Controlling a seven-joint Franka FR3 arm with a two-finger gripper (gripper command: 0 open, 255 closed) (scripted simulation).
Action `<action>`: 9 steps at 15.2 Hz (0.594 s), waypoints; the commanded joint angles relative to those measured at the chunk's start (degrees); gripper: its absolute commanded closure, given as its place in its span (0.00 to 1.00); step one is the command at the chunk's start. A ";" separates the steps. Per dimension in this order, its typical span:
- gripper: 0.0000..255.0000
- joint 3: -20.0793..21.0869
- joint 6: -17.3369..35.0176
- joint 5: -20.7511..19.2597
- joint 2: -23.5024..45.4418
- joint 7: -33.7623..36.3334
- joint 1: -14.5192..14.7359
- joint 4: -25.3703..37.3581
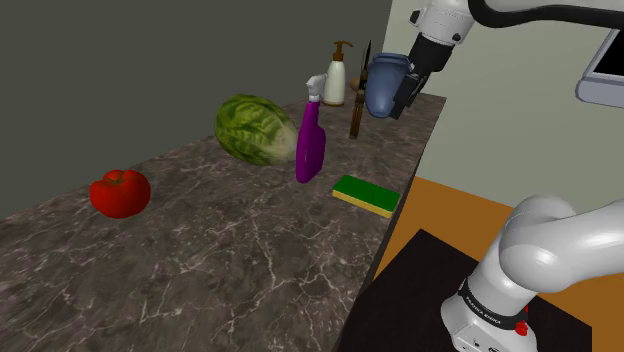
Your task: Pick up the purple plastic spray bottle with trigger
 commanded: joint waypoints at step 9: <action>0.00 10.82 -9.24 12.32 20.16 37.49 -7.01 16.44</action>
